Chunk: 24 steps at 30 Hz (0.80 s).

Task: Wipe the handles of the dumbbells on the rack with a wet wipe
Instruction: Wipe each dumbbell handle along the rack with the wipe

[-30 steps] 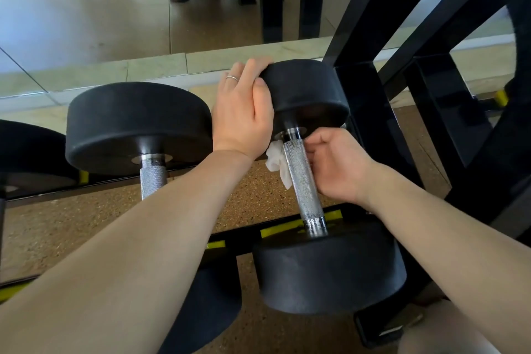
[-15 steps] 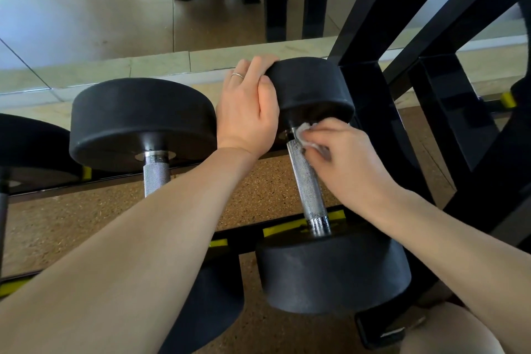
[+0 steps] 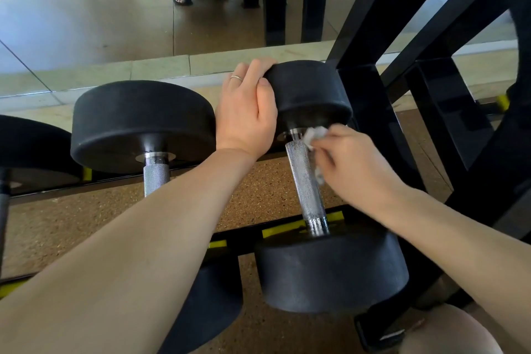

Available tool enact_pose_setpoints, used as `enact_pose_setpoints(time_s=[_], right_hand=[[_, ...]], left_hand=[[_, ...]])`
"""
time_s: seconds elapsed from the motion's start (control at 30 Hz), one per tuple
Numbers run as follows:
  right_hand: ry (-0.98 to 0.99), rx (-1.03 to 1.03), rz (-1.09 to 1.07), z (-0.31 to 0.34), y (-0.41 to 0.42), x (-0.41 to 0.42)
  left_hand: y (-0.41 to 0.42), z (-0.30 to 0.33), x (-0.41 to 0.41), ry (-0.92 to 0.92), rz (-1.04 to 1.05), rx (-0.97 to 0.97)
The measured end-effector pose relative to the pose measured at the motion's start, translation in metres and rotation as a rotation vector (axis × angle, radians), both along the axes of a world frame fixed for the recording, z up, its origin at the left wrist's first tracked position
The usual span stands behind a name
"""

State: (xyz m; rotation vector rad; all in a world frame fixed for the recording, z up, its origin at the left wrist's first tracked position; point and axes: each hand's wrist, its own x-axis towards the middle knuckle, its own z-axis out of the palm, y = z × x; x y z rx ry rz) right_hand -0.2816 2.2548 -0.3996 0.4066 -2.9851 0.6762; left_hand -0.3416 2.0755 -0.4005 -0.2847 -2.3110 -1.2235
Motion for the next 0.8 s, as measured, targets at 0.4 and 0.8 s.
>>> enact_pose_setpoints(time_s=[0.4, 0.8], right_hand=[[-0.554, -0.627, -0.317, 0.037, -0.01, 0.007], [0.197, 0.423, 0.257, 0.003, -0.011, 0.003]], left_hand=[[0.0, -0.001, 0.0, -0.005, 0.014, -0.001], [0.001, 0.001, 0.002, -0.013, 0.01, 0.003]])
